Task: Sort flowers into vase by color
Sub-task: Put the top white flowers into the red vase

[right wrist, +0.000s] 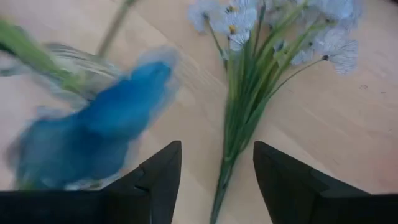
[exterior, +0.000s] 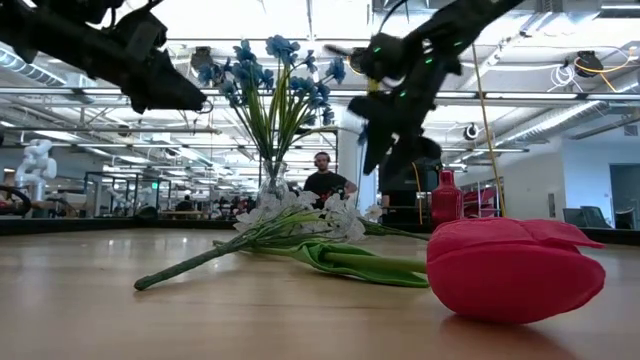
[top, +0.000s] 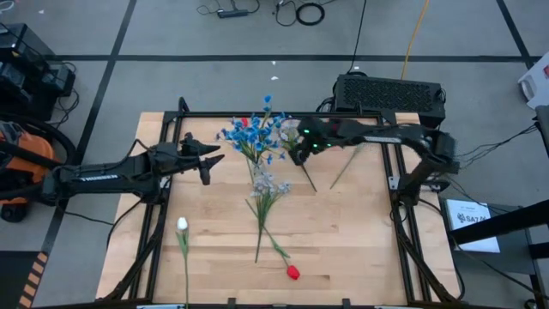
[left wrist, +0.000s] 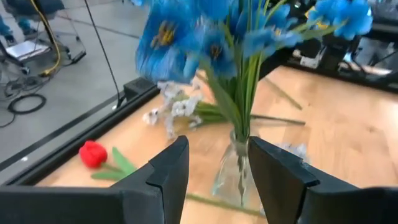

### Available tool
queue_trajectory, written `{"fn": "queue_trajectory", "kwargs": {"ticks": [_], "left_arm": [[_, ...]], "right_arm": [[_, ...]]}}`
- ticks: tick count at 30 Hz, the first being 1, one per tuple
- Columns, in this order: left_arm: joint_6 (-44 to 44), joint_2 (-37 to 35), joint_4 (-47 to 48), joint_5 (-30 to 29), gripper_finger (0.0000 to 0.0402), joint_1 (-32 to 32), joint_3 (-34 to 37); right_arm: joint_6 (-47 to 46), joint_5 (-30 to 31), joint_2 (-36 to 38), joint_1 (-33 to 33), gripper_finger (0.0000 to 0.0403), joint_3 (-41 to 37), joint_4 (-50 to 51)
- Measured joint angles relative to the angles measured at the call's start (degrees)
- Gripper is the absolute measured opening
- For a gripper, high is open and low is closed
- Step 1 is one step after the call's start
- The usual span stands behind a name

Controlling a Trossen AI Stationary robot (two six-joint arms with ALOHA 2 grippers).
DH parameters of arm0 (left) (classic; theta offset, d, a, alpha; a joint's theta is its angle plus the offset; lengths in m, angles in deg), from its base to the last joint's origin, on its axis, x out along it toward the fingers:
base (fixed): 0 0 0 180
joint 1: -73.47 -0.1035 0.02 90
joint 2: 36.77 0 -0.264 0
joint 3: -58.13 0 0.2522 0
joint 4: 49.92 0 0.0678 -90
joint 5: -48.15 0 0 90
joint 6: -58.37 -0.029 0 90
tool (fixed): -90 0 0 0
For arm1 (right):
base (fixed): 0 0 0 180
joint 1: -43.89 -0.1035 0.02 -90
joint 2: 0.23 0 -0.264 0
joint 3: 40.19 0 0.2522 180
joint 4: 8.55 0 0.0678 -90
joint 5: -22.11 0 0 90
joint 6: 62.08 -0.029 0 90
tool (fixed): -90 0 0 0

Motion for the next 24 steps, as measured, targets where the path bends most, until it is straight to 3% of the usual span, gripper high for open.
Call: {"fn": "queue_trajectory", "kwargs": {"ticks": [6,18,21,24], "left_arm": [[1.7,0.0,4.2,-1.2,0.0171,0.0,0.0],[4.6,0.0,5.4,-1.4,0.0171,0.0,0.0],[4.5,0.0,5.4,-1.4,0.0171,0.0,0.0],[4.6,0.0,5.3,-1.4,0.0171,0.0,0.0]], "right_arm": [[2.7,0.0,-9.5,0.2,0.0183,7.9,5.3],[0.1,1.4,-19.6,1.9,0.0177,8.9,6.4],[0.9,1.5,-20.4,1.8,0.0141,9.1,8.0],[1.8,1.5,-20.1,1.3,0.0071,9.0,9.2]]}}
